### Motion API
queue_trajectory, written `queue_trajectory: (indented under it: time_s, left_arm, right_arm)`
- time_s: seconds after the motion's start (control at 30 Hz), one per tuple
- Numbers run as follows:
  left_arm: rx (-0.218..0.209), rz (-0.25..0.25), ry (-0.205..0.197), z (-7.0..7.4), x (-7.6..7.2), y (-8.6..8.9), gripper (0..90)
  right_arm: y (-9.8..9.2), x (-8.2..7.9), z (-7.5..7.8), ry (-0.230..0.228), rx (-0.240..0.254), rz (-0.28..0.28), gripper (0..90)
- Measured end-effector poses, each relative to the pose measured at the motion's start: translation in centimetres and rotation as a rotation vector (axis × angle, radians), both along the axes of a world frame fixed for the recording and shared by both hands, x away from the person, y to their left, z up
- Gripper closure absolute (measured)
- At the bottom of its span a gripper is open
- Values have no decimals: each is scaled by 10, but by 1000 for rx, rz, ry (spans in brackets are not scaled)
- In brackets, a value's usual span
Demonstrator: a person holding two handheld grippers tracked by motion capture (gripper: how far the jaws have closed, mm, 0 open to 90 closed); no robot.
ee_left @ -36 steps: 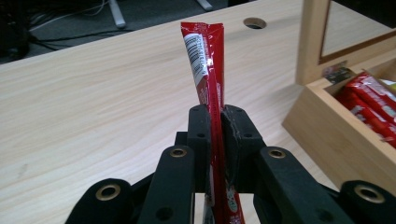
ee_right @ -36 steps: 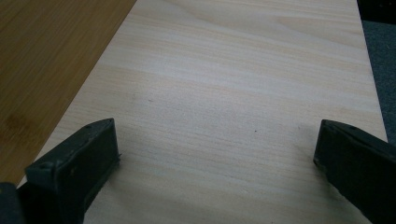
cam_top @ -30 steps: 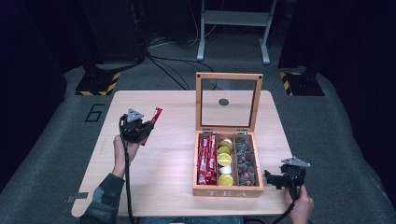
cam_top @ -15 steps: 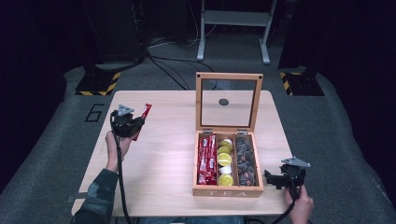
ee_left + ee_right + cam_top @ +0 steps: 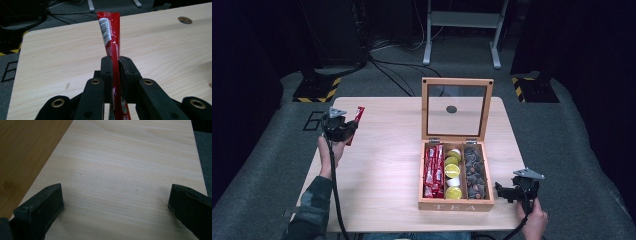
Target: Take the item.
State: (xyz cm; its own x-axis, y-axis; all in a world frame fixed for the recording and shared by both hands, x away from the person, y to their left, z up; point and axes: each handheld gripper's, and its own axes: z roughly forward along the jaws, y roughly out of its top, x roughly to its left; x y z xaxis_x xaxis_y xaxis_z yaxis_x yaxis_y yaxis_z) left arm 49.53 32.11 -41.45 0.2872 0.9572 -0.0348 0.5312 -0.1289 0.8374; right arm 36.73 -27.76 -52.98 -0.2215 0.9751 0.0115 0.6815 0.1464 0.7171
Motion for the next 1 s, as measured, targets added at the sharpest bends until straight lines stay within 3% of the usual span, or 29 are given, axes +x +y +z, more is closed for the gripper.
queue_trajectory:
  time_s: [0.27, 0.37, 1.0]
  left_arm:
    - [-31, 39, 32, -5, 13, 18, 809]
    - [-10, 53, 28, -7, 17, 20, 809]
    - [2, 83, 69, -31, 38, 24, 809]
  right_arm:
    - [0, 0, 0, 0, 0, 0, 0]
    - [0, 0, 0, 0, 0, 0, 0]
    - [0, 0, 0, 2, 0, 0, 0]
